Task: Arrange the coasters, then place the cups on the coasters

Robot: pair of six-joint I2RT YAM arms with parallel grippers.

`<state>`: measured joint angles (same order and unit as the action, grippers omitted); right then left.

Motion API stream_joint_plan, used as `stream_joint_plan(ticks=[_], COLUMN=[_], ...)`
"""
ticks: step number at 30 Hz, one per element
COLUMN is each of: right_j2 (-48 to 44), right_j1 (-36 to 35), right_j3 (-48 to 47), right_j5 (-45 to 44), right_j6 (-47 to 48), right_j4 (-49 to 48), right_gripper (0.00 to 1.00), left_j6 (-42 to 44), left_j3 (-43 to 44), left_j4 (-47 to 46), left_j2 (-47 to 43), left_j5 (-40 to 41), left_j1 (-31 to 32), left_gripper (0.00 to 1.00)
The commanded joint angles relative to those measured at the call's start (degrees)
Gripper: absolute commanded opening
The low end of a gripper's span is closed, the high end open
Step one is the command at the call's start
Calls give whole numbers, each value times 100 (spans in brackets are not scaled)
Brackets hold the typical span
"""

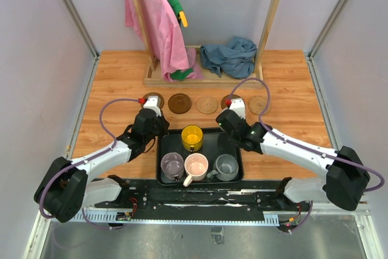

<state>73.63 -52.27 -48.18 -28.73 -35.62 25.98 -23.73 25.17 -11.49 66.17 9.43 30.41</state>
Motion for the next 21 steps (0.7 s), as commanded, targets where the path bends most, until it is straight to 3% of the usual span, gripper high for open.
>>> stream_joint_plan(ticks=[1,8,14,21], right_j2=[-357,-572,-154,448], right_j1=[609,1930,3042,3665], right_j3=[-157,132,207,182], right_j5=[-524,-385,251,930], right_j6=[370,1378,1748,2079], right_j4=[-463,-1444,-2315,-3103], right_gripper=[1,1,1,1], left_j6=[16,61,78,99], left_j3=[-35,38,84,67], left_j4=[-134,-151,-170,-179], left_j2=[-91,7,155,211], left_j5=[120,125,95,118], left_j1=[48,44,48,48], left_gripper=[8,8,8,8])
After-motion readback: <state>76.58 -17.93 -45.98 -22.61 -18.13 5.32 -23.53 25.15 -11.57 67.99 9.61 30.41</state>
